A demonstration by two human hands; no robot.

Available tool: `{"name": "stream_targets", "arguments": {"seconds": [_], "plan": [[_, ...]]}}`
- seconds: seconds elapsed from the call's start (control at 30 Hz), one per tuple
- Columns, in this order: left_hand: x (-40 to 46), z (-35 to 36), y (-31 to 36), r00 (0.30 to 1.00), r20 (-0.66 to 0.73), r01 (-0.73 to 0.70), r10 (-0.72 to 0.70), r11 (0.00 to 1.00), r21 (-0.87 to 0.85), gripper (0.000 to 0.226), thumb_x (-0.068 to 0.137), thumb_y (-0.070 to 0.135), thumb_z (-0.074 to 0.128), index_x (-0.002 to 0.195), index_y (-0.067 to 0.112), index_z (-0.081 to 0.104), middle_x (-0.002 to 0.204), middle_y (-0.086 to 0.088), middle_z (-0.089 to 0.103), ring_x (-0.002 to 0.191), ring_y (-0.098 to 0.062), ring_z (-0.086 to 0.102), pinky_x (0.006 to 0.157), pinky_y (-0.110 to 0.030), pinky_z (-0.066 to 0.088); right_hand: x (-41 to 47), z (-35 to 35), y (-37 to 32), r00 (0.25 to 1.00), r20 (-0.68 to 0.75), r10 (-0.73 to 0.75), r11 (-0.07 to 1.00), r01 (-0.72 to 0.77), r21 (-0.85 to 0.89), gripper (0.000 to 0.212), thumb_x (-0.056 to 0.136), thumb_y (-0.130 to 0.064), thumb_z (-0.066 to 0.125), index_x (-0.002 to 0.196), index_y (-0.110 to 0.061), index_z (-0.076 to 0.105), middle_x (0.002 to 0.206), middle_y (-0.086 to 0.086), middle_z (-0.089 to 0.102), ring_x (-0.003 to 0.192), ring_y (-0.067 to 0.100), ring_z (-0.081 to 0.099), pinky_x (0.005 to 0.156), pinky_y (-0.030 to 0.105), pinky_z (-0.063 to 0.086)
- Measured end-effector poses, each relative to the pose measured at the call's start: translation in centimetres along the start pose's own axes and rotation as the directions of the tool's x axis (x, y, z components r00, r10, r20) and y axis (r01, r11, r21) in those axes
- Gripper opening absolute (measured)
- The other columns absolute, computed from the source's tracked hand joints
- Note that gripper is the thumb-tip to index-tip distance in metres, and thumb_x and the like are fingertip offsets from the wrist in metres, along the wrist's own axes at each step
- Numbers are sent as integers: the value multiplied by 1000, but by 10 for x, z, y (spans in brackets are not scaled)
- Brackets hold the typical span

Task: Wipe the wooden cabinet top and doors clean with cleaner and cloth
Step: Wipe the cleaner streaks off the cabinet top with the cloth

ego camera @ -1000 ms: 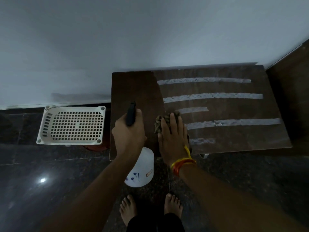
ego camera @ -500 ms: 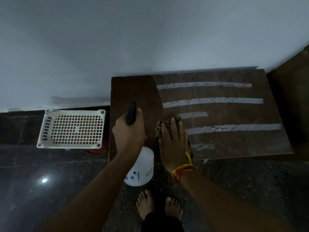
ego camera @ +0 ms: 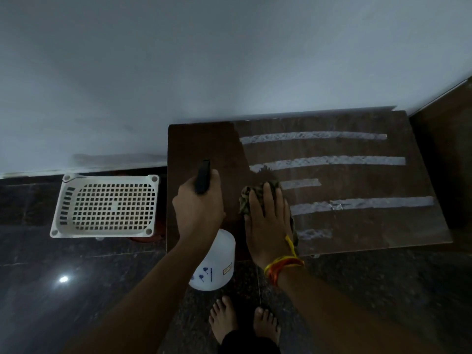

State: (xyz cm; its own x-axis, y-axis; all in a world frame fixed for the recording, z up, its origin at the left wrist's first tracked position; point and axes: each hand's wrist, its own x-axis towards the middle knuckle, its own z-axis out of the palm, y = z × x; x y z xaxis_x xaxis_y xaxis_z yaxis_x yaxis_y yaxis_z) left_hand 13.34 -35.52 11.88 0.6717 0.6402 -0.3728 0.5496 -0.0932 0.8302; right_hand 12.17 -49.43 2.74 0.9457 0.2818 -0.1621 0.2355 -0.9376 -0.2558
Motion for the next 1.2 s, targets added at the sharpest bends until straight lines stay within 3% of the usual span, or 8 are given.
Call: {"name": "stream_targets", "arguments": {"seconds": [0.23, 0.5, 0.67, 0.83, 1.03, 1.2], "plan": [[15, 3, 4, 999, 33, -15, 15, 1000, 7, 28, 96, 44, 57, 75, 26, 60, 59, 0, 65, 40, -10, 63, 40, -21, 47, 73, -8, -11, 998, -56, 17, 1000, -16, 6, 53, 97, -34, 37, 147, -19, 28, 158, 13, 12, 146, 36, 5, 118, 48, 6], [26, 8, 18, 997, 76, 8, -10, 999, 32, 27, 97, 43, 55, 74, 29, 57, 64, 2, 65, 41, -8, 63, 38, -17, 44, 52, -7, -9, 999, -44, 33, 999, -32, 12, 53, 96, -33, 43, 146, -18, 32, 157, 14, 18, 145, 38, 13, 117, 50, 14], [37, 11, 24, 995, 98, -18, 15, 999, 29, 28, 98, 41, 56, 74, 26, 58, 64, 1, 64, 39, -6, 61, 36, -13, 42, 90, -7, -13, 997, -72, 22, 1000, -21, 13, 52, 97, -33, 40, 146, -18, 31, 157, 14, 16, 145, 37, 10, 117, 50, 11], [47, 12, 25, 994, 108, -15, 11, 999, 38, 28, 98, 41, 55, 75, 26, 59, 66, -1, 66, 43, -11, 64, 38, -16, 44, 130, -12, -13, 995, -97, 19, 1000, -17, 18, 52, 97, -32, 38, 147, -18, 29, 158, 13, 14, 146, 36, 7, 118, 49, 10], [56, 11, 31, 995, 99, 17, -23, 998, 65, 31, 98, 42, 54, 73, 24, 58, 67, -2, 66, 48, -18, 66, 43, -21, 45, 101, -9, -11, 996, -92, 22, 1000, -21, 9, 52, 96, -32, 40, 145, -17, 34, 156, 14, 21, 144, 38, 16, 116, 51, 17], [64, 13, 32, 994, 108, 19, -27, 997, 79, 29, 98, 42, 55, 74, 25, 58, 66, 0, 66, 41, -8, 63, 36, -14, 43, 136, -10, -15, 993, -118, 20, 999, -16, 29, 51, 96, -31, 42, 144, -16, 35, 156, 15, 21, 144, 39, 14, 117, 52, 14]]}}
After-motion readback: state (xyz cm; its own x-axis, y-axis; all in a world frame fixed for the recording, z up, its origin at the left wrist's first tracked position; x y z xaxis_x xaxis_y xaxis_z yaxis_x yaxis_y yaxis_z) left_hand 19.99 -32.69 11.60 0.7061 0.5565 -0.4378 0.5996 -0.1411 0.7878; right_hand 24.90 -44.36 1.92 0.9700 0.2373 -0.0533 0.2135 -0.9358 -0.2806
